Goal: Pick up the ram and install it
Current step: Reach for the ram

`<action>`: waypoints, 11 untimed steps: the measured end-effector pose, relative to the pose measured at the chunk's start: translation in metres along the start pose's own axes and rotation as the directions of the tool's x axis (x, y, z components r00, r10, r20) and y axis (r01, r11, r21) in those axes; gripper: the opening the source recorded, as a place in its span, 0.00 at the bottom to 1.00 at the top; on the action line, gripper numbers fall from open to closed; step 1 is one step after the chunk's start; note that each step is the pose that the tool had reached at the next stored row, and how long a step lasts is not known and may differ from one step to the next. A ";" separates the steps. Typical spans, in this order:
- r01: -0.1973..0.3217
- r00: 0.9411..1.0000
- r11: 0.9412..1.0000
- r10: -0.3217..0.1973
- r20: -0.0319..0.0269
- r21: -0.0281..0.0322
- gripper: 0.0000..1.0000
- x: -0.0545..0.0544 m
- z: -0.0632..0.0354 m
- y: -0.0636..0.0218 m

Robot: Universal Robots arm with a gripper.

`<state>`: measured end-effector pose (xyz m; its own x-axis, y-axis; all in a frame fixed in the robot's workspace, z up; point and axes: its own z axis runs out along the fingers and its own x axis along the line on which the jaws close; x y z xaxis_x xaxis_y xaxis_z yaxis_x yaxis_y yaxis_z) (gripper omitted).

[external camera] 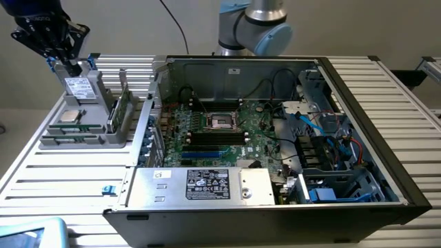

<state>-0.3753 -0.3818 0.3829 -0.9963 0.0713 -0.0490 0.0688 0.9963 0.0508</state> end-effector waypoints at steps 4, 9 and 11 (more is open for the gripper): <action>0.000 1.000 1.000 0.000 0.000 0.000 0.11 0.018 0.0015 0.0067; 0.000 1.000 1.000 0.000 0.000 0.000 0.11 0.041 0.0029 0.0107; 0.000 1.000 1.000 0.000 0.000 0.000 0.11 0.051 0.0031 0.0108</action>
<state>-0.4247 -0.3673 0.3779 -0.9963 0.0712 -0.0489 0.0687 0.9963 0.0508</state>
